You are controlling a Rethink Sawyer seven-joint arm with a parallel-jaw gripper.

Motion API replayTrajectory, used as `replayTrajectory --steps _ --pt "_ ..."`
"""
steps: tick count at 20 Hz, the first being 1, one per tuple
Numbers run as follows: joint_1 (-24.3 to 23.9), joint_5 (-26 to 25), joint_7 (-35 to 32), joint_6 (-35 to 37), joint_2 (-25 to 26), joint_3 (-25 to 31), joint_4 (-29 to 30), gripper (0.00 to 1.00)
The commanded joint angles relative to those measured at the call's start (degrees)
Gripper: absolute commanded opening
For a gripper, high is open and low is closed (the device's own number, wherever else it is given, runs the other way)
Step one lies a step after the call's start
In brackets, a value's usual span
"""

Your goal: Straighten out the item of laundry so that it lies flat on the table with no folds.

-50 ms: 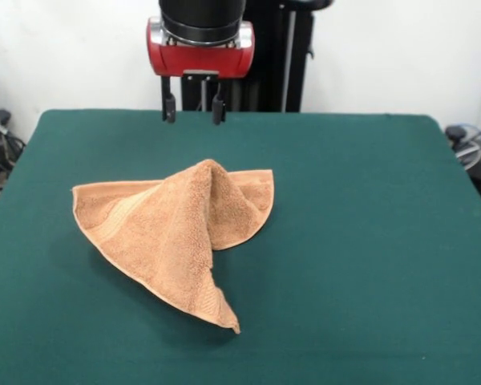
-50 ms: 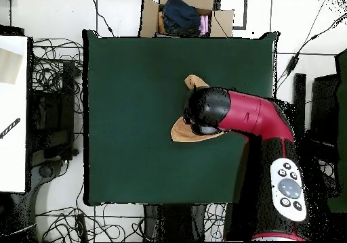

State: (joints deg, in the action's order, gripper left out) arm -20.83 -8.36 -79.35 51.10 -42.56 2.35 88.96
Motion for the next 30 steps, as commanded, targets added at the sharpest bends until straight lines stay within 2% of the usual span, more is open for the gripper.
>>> replayTrajectory --steps 1,7,15,30 --pt "-2.0 3.8 -7.9 -2.9 -4.1 1.1 11.2 1.00" --pt "-4.4 4.9 -5.4 -4.1 -7.5 1.4 15.4 1.00" --pt "-6.5 5.0 -3.9 -4.3 -9.2 2.3 17.5 1.00" --pt "-10.8 2.4 -0.1 -1.9 -7.1 4.4 13.6 1.00"
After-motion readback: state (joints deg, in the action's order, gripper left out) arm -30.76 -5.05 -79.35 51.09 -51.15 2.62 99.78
